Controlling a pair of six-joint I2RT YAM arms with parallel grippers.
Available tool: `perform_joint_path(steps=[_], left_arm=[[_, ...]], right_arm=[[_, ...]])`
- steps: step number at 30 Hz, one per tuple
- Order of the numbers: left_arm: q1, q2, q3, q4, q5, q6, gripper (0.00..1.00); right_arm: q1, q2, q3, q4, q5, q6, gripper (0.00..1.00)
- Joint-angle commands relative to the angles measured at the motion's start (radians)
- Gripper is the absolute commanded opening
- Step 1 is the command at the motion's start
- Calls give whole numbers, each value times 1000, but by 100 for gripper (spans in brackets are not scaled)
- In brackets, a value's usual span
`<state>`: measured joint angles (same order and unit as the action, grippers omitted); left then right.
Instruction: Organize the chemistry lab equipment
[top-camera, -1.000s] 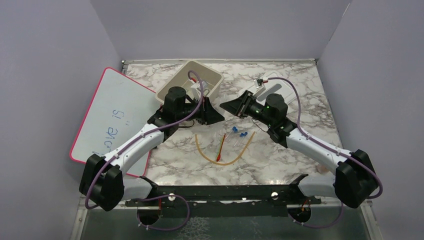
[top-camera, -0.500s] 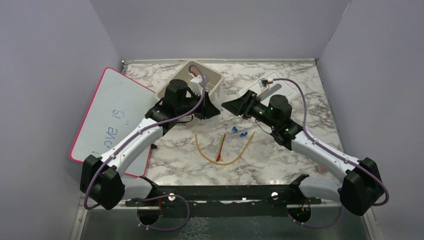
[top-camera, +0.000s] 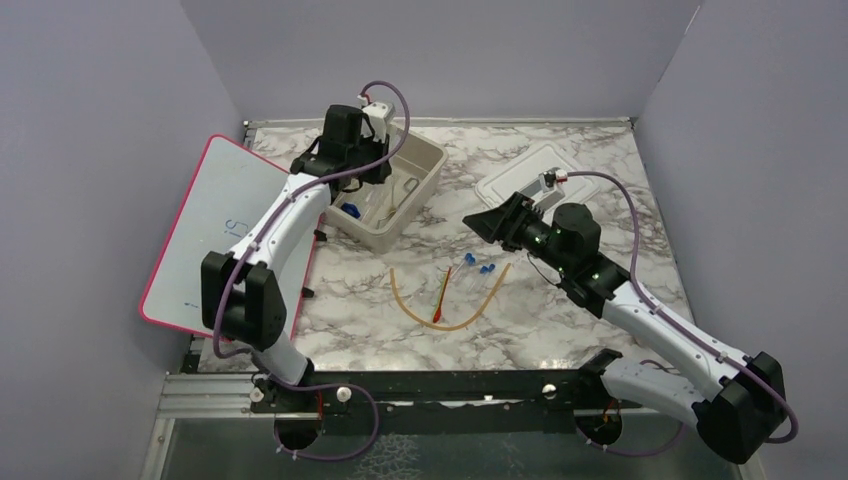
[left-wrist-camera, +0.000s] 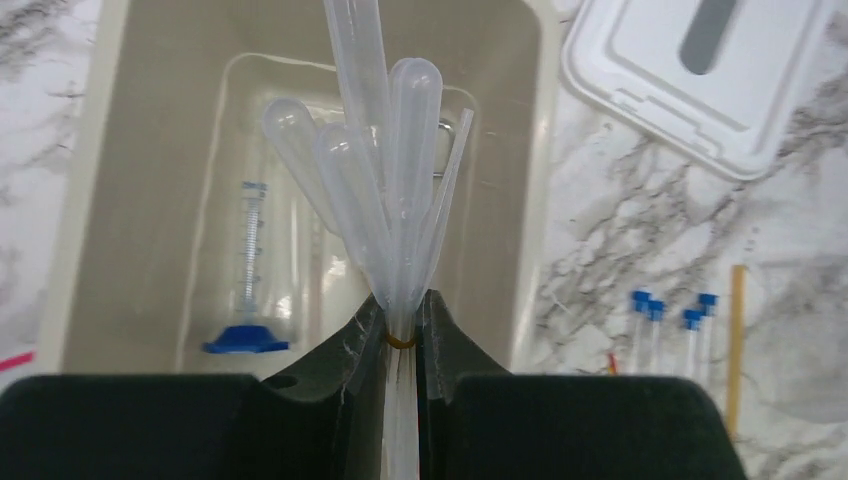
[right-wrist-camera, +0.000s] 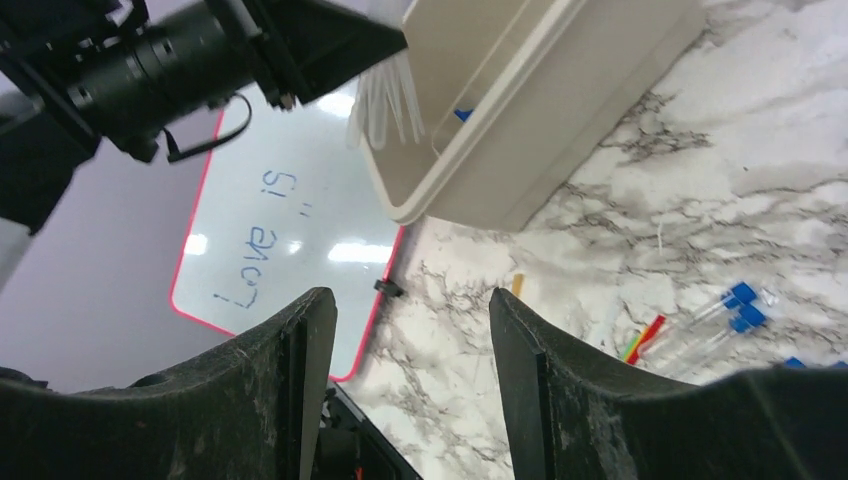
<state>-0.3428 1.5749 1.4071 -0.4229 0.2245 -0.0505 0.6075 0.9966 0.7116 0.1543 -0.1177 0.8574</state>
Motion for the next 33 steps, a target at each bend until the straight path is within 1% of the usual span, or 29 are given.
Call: perform_joint_path(steps=[1,5,8,11,17,19,22,27,28,31,33], left_arm=[[31,128,144,-86,-63,191,16],[36,294,248,-181,-88,341,19],[37,377,297,-211,-135,411,20],[38,432,322,-212,-165,444,21],[43,520,359,-206,-201,448,22],[45,535,376,-204,-204,448,23],[45,537,391,-205,-208,449,30],[47,503,398,-209,-202,434,49],[47,497,403,-216,-203,434,52],[47,473,429,-242,-195,429,54],[47,443,437,-242,-171,415,54]], right_arm=[[4,-14,-21,-70,40,-21,62],[3,-19,-49,-56,48,-3,62],[4,-13,-56,-55,48,3,62],[4,-4,-49,-64,37,2,62],[4,-6,-64,-73,42,19,61],[4,-9,-71,-76,45,26,61],[4,-8,-75,-92,53,32,61],[4,3,-74,-123,67,35,62],[3,6,-70,-131,67,35,62],[3,14,-59,-153,68,39,62],[3,23,-54,-205,73,46,62]])
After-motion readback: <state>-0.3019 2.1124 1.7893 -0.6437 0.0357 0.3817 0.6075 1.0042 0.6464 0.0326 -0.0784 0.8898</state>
